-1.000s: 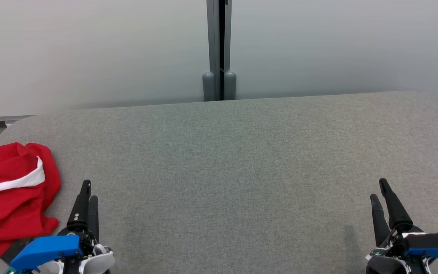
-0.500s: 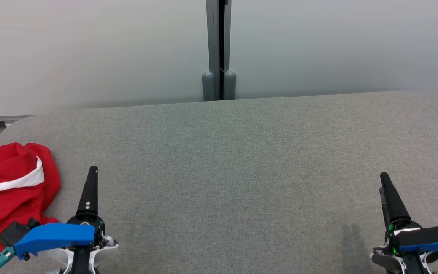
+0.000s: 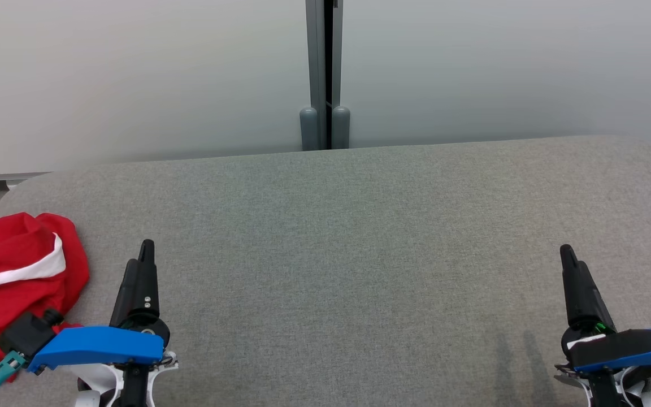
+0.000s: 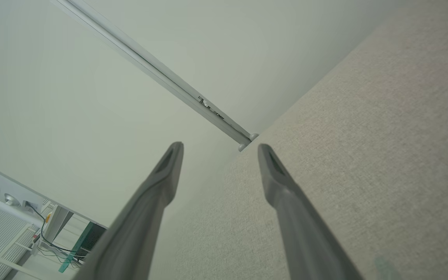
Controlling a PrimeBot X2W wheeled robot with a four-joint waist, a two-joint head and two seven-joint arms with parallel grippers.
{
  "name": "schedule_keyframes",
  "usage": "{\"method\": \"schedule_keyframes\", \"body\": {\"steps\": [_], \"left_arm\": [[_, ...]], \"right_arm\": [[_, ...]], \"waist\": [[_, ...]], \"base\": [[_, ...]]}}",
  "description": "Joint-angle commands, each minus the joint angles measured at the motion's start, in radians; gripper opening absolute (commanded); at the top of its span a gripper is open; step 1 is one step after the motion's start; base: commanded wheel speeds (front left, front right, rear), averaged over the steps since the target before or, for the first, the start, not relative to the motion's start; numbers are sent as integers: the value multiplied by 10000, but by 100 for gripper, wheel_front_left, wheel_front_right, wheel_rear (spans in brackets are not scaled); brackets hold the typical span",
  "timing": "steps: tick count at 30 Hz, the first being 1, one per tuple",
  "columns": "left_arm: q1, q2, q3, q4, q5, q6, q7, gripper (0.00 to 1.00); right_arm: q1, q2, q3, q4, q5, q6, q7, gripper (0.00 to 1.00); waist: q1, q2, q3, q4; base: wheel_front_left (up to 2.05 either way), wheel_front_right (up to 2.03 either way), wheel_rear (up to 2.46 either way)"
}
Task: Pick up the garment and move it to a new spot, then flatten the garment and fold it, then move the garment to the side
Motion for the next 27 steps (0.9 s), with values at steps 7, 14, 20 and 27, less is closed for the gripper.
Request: {"method": "schedule_keyframes", "body": {"steps": [7,14,20,27], "left_arm": [[-193,142,-131,-203,1595,-9,-325,100],[-139,261,-380,-61,2709,-10,-551,100],[-111,346,-580,66,3285,-11,-700,100],[-101,468,-824,368,4168,-12,-926,100]], "right_arm": [[-71,-124,138,-260,-1723,19,-331,100],[20,-151,288,-214,-2802,19,-557,100],[56,-146,335,-160,-3446,20,-702,100],[105,-124,385,-88,-4501,21,-816,100]], "waist": [[0,0,-22,-10],[0,0,-47,-9],[0,0,-60,-5],[0,0,-79,-3]], "base": [[0,0,0],[0,0,0],[0,0,0],[0,0,0]]}}
